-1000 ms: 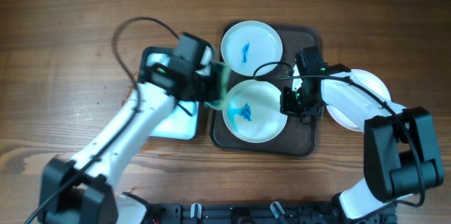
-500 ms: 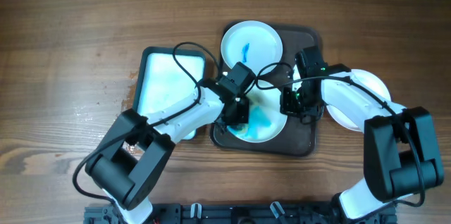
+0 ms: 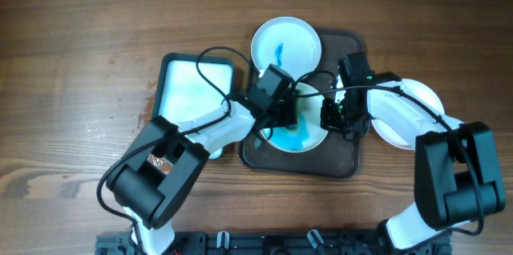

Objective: Clean dirty plates on tray and stack at the side
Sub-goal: 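Scrub the second plate with the sponge held in the left gripper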

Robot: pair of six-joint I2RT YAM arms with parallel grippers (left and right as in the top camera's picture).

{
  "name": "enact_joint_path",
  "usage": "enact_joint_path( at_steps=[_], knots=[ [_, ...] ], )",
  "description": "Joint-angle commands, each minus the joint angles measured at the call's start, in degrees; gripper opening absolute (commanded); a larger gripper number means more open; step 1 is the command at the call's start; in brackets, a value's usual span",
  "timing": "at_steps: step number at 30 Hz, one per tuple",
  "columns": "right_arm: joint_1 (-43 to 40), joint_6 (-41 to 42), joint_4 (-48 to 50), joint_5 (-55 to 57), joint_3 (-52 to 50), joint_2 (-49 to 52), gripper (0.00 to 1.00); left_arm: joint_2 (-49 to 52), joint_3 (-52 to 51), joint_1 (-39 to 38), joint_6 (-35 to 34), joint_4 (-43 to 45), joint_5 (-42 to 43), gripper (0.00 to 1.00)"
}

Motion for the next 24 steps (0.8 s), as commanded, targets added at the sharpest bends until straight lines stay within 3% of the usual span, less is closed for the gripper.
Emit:
enact_joint_path(
  at_steps=[1, 4, 8, 12, 15, 19, 21, 24],
  knots=[
    [0.5, -0.5, 0.1, 4.9, -1.0, 2.1, 0.04, 4.3, -0.6, -3.0, -3.2, 3.1, 8.6, 0.04],
    [0.5, -0.5, 0.1, 4.9, -1.0, 2.1, 0.04, 6.0, -0.6, -2.9, -3.6, 5.3, 9.6, 0.04],
    [0.5, -1.0, -0.3, 4.9, -1.0, 2.1, 0.04, 5.8, 0.3, 1.8, 2.8, 6.8, 2.8, 0.04],
    [0.5, -2.0, -1.2, 4.9, -1.0, 2.1, 0.04, 4.7, 4.7, 9.1, 10.2, -1.6, -2.8, 0.04],
    [0.5, -1.9, -1.0, 4.9, -1.0, 2.1, 0.04, 4.5, 7.2, 9.6, 14.6, -8.3, -8.2, 0.04],
    [0.5, -2.0, -1.2, 4.9, -1.0, 2.1, 0.04, 4.5, 7.3, 7.9, 16.0, -17.5, -8.1, 0.04],
    [0.5, -1.9, -1.1, 4.9, -1.0, 2.1, 0.04, 4.5, 7.3, 6.6, 16.0, -22.4, -4.8, 0.04],
    [0.5, -1.9, -1.1, 4.9, -1.0, 2.1, 0.04, 4.5, 7.3, 4.7, 16.0, -22.6, 11.3, 0.04]
  ],
)
